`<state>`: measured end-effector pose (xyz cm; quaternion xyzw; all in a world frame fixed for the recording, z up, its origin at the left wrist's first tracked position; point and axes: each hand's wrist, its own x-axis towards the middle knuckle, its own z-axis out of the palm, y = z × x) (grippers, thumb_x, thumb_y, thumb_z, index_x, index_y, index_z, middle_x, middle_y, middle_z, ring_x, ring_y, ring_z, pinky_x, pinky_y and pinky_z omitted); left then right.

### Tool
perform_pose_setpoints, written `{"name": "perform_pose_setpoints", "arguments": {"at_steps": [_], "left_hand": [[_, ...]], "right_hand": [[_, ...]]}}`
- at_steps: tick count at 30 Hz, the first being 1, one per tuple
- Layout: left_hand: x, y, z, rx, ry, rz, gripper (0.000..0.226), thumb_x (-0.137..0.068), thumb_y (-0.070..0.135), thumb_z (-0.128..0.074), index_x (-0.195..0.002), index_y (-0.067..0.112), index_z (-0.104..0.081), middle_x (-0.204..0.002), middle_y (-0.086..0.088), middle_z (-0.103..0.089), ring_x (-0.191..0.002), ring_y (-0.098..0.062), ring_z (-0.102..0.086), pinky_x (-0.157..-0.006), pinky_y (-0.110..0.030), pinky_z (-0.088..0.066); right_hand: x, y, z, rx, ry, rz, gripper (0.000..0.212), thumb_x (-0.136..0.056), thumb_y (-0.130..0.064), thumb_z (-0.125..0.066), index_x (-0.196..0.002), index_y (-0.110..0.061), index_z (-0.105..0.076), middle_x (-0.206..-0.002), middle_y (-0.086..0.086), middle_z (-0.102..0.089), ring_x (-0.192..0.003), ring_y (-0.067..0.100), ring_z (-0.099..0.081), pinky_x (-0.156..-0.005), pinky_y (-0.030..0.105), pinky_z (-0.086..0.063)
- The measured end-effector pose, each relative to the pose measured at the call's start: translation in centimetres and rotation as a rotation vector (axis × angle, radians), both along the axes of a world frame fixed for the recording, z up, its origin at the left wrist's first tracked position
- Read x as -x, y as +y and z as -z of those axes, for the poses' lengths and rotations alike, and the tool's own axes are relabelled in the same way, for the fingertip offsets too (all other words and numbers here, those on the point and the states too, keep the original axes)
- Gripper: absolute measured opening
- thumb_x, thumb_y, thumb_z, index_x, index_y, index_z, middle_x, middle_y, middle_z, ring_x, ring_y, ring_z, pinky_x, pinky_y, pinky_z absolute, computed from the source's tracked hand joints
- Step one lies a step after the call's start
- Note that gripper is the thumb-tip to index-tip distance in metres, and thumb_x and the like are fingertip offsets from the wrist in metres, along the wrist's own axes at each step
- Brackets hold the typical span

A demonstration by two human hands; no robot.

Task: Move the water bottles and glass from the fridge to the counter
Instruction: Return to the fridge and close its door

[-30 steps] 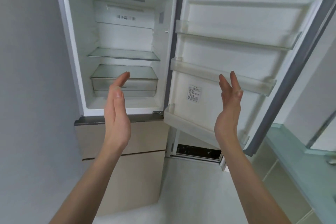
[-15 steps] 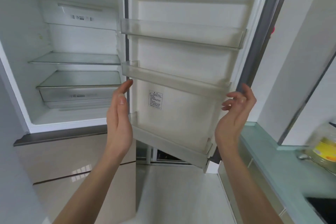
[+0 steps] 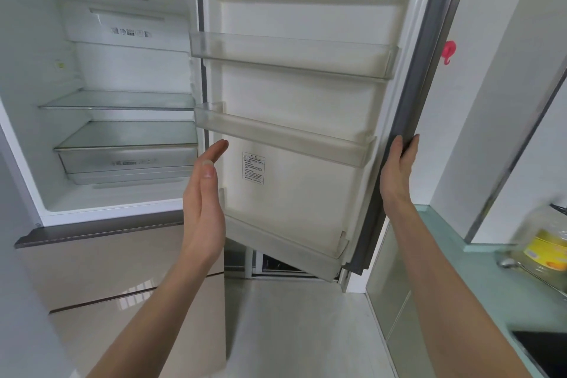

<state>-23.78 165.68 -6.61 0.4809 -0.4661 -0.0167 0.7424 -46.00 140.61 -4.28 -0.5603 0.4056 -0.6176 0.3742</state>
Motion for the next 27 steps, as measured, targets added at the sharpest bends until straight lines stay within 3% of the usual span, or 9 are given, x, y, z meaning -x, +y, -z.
{"name": "perform_pose_setpoints", "arguments": {"at_steps": [5, 10, 16, 22, 27], "left_hand": [[0.1, 1.6, 0.1, -0.029, -0.008, -0.004, 0.063, -0.107, 0.056, -0.022, -0.151, 0.025, -0.054, -0.155, 0.014, -0.058, -0.151, -0.006, -0.046, -0.13, -0.038, -0.03], [0.0, 4.3, 0.1, -0.014, 0.004, -0.003, 0.062, -0.108, 0.054, -0.023, -0.152, 0.024, -0.054, -0.155, 0.012, -0.058, -0.15, -0.004, -0.047, -0.129, -0.034, -0.031], [-0.2, 9.9, 0.5, -0.025, 0.01, -0.008, 0.063, -0.108, 0.054, -0.023, -0.154, 0.022, -0.051, -0.156, 0.014, -0.057, -0.151, -0.002, -0.045, -0.128, -0.03, -0.03], [-0.7, 16.0, 1.0, -0.038, 0.033, -0.004, 0.062, -0.107, 0.054, -0.024, -0.155, 0.026, -0.051, -0.155, 0.018, -0.057, -0.147, 0.006, -0.046, -0.122, -0.017, -0.031], [-1.3, 20.7, 1.1, -0.037, 0.032, -0.025, 0.058, -0.11, 0.048, -0.022, -0.156, 0.026, -0.05, -0.157, 0.016, -0.056, -0.151, 0.0, -0.044, -0.129, -0.033, -0.029]], "right_hand": [[-0.5, 1.7, 0.1, 0.01, -0.033, 0.042, 0.067, -0.116, -0.051, -0.035, -0.174, -0.029, -0.01, -0.183, -0.007, -0.014, -0.169, 0.017, -0.015, -0.136, 0.036, -0.012], [-0.9, 5.7, 1.1, 0.08, 0.019, 0.151, 0.065, -0.116, -0.045, -0.035, -0.174, -0.024, -0.015, -0.182, -0.004, -0.02, -0.168, 0.023, -0.02, -0.135, 0.039, -0.014], [-2.2, 13.6, 1.9, 0.133, 0.151, 0.247, 0.063, -0.117, -0.037, -0.04, -0.174, -0.024, -0.017, -0.18, 0.001, -0.025, -0.164, 0.034, -0.026, -0.129, 0.055, -0.021], [-4.3, 21.5, 2.6, 0.183, 0.188, 0.24, 0.07, -0.111, -0.054, -0.031, -0.173, -0.027, -0.019, -0.179, 0.003, -0.025, -0.163, 0.032, -0.03, -0.132, 0.059, -0.022], [-6.3, 28.0, 3.0, 0.228, 0.146, 0.086, 0.061, -0.117, -0.043, -0.037, -0.173, -0.028, -0.02, -0.179, 0.003, -0.021, -0.164, 0.023, -0.021, -0.129, 0.035, -0.011]]}}
